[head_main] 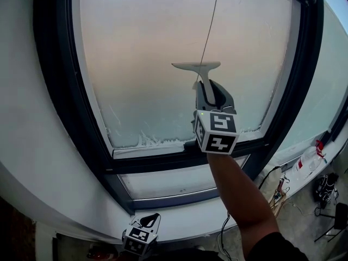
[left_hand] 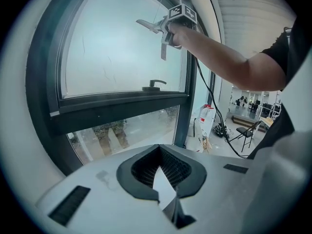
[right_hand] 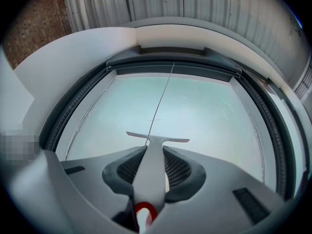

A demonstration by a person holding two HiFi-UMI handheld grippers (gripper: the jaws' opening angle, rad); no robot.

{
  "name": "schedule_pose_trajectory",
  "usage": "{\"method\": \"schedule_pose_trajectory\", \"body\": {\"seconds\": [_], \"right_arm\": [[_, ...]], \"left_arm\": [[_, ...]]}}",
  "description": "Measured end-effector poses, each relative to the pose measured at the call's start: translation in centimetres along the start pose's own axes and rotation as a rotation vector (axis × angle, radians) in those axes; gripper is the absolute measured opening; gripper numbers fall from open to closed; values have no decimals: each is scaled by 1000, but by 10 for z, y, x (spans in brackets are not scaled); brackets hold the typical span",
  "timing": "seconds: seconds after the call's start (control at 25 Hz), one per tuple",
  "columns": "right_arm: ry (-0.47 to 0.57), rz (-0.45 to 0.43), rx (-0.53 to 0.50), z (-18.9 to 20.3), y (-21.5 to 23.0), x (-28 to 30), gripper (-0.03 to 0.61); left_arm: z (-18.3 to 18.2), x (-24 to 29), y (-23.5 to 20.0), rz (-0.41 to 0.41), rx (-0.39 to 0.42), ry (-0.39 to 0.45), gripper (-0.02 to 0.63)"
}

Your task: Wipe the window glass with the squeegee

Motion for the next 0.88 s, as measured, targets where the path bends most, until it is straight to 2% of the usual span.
{"method": "schedule_pose_trajectory", "body": {"seconds": [0.6,0.88], "right_arm": [[-109,45,37,70,3,-27,87],[-160,72,13,106,2,-44,87]], "left_arm": [[6,1,1,18,-3,-6,0],[8,-1,0,27,7,-6,0]]}}
Point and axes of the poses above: the fingertips, and each gripper's own axes: x forward along the fingers, y to its right, z out of its underside, the point moved 3 cm from there along -x, backward along the fingers, and after that the axes turned 8 degrees about x, right-handed, at the moved point
